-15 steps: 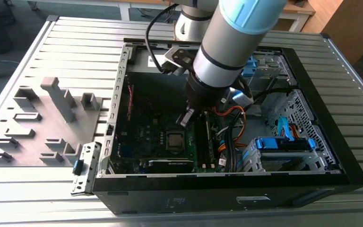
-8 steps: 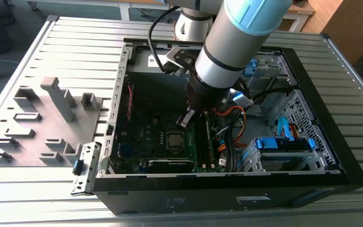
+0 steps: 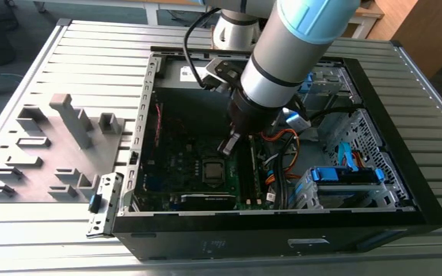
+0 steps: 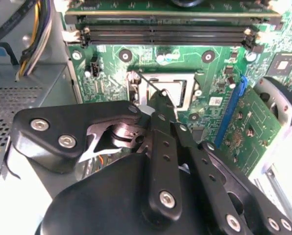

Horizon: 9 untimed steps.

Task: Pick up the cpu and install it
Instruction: 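Install the first cpu locking lever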

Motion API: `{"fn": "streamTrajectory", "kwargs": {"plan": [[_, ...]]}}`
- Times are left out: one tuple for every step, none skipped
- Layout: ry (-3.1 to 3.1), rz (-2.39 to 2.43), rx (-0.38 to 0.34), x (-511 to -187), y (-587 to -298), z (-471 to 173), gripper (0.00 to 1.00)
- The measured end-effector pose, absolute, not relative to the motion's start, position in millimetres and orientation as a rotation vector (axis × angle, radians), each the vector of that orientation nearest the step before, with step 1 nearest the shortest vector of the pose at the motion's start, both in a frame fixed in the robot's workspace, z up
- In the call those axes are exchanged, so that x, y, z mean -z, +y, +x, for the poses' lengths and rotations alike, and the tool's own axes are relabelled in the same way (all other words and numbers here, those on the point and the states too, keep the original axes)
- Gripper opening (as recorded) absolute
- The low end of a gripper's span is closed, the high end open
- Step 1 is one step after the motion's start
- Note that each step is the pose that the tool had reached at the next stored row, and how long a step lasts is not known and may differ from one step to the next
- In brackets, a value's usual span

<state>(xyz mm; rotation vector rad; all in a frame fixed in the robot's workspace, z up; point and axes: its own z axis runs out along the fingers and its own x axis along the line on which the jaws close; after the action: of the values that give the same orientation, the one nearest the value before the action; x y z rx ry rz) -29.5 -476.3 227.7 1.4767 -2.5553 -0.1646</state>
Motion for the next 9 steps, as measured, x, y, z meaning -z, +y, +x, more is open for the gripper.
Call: {"fn": "streamTrajectory", "kwargs": {"plan": [[-2.555,1.477,0.165,-227.7,-476.3,-27.8,0.11],[-2.555,1.477,0.165,-227.6,-476.3,-26.1,0.11],[-2.555,1.476,0.165,-227.6,-476.3,-24.8,0.11],[-2.555,1.476,0.165,-227.5,-476.3,-23.8,0.11],[-2.555,1.476,0.165,-227.3,-476.3,-23.0,0.11],[-2.554,1.476,0.165,-227.0,-476.3,-22.4,0.11],[-2.554,1.476,0.165,-226.8,-476.3,-21.8,0.11],[-2.554,1.476,0.165,-226.6,-476.3,-21.5,0.11],[-2.554,1.476,0.165,-226.5,-476.3,-21.5,0.11]]}}
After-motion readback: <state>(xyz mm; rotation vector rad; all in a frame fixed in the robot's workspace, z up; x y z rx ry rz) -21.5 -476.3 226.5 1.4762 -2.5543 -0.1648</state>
